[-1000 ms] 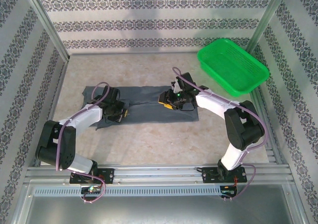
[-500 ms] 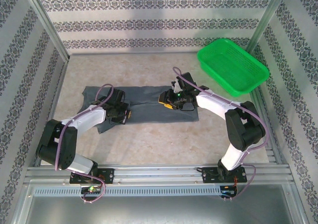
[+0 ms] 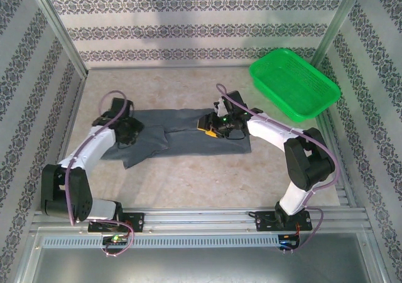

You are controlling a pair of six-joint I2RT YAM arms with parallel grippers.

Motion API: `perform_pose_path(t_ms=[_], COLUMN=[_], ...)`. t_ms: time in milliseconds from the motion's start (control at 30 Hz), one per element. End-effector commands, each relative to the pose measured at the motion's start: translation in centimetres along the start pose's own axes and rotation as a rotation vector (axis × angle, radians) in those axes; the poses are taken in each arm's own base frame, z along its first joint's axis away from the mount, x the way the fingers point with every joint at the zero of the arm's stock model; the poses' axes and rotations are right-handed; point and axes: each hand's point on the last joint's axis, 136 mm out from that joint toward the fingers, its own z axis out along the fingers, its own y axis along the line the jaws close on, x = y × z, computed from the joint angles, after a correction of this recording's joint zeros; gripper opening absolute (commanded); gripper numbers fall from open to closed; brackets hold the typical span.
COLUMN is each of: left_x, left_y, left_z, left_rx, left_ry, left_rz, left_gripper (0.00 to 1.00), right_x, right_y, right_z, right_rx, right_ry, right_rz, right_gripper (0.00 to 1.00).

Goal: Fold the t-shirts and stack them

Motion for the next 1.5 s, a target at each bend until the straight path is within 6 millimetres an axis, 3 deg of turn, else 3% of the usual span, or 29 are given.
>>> perform_pose_path(t_ms=[0, 100, 200, 333, 567, 900, 1200, 1467], left_x=[-2.6, -5.2, -7.2, -8.2, -7.6, -7.3, -6.1, -7.5], left_y=[4.8, 4.9, 4.4, 5.5, 6.0, 4.9, 6.3, 5.0], left_z=[0.9, 1.9, 2.9, 4.9, 6.9, 6.2, 5.6, 3.2], left_rx=[-0.089, -0.023, 0.003, -0.015, 0.006, 0.057, 0.013, -0.005], left_ry=[-0.032, -0.062, -0.077, -0.055, -0.016, -0.014, 0.026, -0.016], left_rz=[0.165, 0.193, 0.270, 0.324, 0.349, 0.331, 0.338, 0.241], left_gripper=[0.41, 0.42, 0.43, 0.45, 0.46, 0.38, 0.00, 0.00], right_x=[0.3, 0.8, 0.8, 0.5, 0.6, 0.7, 0.2, -0.4], right_y=[6.1, 9.6, 11.1, 11.3, 10.7, 9.5, 9.1, 8.5], right_z=[0.6, 0.8, 1.4, 1.8, 1.9, 2.5, 2.5, 2.2], right_rx=[-0.199, -0.298, -0.325, -0.330, -0.315, -0.289, -0.275, -0.255], right_ry=[0.043, 0.051, 0.065, 0.069, 0.071, 0.075, 0.070, 0.058], right_rz=[-0.161, -0.242, -0.267, -0.248, -0.234, -0.201, -0.185, -0.170], right_gripper=[0.55, 0.59, 0.60, 0.61, 0.61, 0.60, 0.58, 0.57])
